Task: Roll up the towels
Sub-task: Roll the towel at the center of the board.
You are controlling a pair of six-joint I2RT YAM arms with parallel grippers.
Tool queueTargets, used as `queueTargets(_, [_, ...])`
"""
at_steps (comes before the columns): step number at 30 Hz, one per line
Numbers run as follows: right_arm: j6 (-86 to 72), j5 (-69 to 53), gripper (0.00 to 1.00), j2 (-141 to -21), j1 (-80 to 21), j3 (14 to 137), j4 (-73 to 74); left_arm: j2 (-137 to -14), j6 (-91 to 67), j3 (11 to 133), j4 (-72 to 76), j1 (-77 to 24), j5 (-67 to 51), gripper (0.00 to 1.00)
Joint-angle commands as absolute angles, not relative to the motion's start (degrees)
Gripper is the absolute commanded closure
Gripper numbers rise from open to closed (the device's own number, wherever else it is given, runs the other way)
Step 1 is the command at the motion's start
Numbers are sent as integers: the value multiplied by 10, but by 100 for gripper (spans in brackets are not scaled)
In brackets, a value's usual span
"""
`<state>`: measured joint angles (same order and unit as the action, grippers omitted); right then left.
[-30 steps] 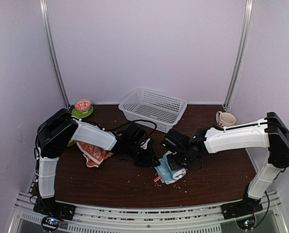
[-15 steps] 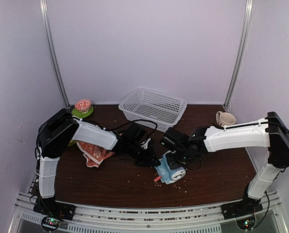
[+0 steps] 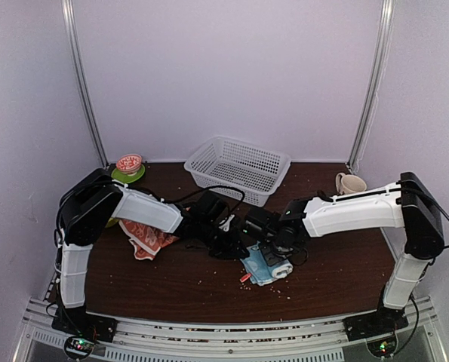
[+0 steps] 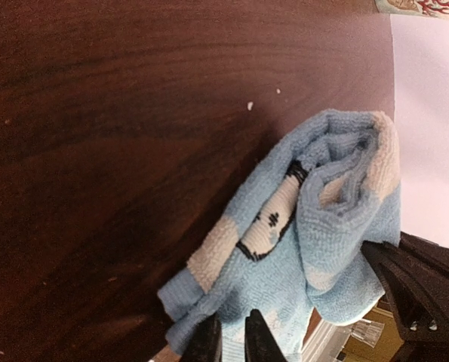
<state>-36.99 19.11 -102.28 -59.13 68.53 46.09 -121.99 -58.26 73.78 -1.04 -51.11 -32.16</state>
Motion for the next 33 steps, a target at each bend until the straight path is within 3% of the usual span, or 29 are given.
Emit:
queueTargets(1, [-367,223,100,-1026,-595,694,486,-1231,-571,746,-23,-513,-313,87])
queueTargets(12, [-375,109,53,-959,-560,632,386,-1232,-567,744,-25,-513,-313,87])
queueTargets(19, [-375,62,34,-949,-543,611,356,-1232,-566,744,-25,-513,-314,87])
queueTargets(23, [-369,52,32,-968,-542,617,362,-1232,-565,744,-25,-513,-314,87])
queueTargets(26, [-367,54,36,-982,-542,621,372,-1232,-565,745,-25,-513,-316,87])
queueTargets(30, [-362,79,50,-1000,-542,633,406,-1232,-565,746,-26,-513,-315,87])
queueTargets(33, [-357,101,66,-1012,-542,641,428,-1232,-566,745,-25,-513,-316,87])
